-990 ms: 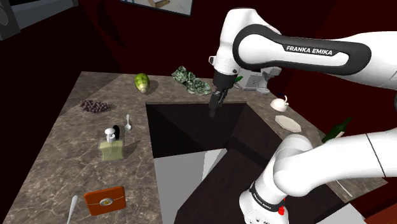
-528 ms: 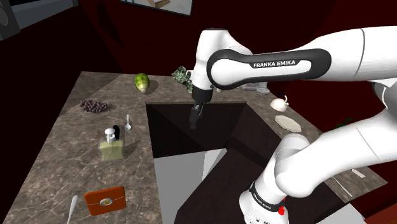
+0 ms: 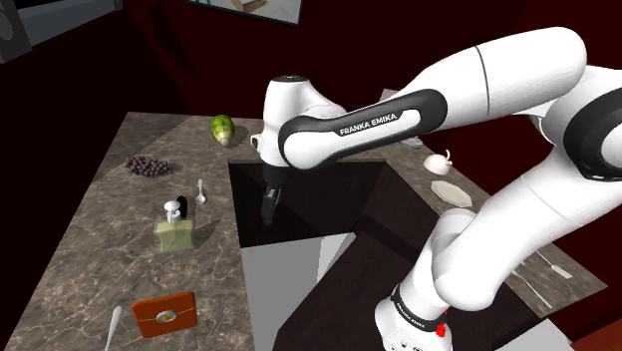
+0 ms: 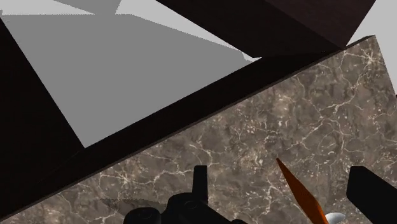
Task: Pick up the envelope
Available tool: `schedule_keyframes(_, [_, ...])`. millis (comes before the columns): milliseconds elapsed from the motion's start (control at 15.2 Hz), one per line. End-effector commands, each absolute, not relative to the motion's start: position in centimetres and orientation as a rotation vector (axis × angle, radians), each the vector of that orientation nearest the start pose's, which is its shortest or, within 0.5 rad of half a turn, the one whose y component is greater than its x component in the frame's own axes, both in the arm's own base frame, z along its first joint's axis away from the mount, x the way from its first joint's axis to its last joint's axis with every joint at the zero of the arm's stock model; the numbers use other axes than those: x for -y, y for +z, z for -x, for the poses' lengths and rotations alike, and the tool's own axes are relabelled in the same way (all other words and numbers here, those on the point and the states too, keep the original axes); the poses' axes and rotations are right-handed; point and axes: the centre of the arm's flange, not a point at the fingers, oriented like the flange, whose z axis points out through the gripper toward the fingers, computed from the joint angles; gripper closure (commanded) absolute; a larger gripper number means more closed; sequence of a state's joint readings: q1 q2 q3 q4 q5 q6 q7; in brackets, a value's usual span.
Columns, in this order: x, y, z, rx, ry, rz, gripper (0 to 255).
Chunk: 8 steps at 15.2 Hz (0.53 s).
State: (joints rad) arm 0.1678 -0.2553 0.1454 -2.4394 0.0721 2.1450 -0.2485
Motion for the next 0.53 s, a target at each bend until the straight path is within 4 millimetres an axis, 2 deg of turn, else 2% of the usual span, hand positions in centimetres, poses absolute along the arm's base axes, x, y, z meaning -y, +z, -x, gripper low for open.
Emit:
schedule_keyframes(0, [-15.5,37.7,-43.2,0.857,0.059,2.996,0])
schedule_keyframes(462, [-21.8,31.7,-46.2,1.061,0.043,2.922,0])
